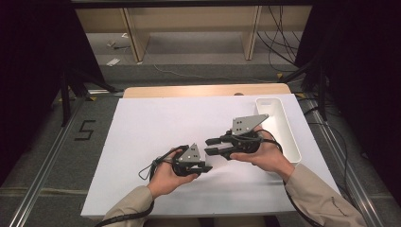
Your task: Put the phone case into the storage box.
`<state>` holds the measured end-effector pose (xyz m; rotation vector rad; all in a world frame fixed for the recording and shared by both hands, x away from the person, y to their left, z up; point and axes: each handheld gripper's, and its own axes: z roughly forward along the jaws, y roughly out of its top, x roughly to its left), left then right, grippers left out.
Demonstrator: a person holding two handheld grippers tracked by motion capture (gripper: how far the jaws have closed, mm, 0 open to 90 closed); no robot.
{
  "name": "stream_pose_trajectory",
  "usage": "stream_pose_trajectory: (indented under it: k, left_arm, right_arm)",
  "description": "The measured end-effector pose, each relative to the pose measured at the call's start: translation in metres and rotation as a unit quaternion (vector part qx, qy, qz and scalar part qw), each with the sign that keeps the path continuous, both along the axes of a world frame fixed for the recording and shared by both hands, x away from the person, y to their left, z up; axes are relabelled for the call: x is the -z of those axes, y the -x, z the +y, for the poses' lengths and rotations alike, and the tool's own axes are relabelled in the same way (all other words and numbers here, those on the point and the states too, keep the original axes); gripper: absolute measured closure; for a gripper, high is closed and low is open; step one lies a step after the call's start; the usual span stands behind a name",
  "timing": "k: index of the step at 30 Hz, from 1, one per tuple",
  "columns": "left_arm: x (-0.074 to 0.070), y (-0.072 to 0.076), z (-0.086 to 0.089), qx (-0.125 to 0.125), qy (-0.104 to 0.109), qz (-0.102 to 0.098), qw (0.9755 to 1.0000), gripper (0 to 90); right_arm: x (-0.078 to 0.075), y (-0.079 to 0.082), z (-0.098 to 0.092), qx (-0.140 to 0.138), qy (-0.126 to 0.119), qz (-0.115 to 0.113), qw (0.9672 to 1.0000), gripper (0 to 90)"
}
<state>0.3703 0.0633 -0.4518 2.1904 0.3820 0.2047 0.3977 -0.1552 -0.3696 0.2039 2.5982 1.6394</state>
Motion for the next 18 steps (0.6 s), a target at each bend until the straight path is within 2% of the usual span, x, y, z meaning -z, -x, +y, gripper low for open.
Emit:
stream_pose_trajectory:
  k: [6, 18]
  left_arm:
    - [-0.001, 0.0001, 0.0004, -0.006, 0.001, 0.005, 1.0, 81.0]
    - [-0.0024, 0.0012, -0.0001, -0.008, 0.002, 0.008, 0.9999, 81.0]
  right_arm:
    - [0.0002, -0.0004, -0.0006, 0.01, 0.001, -0.009, 0.9999, 60.8]
    - [0.0018, -0.0004, 0.0004, 0.015, 0.002, -0.009, 0.9998, 52.3]
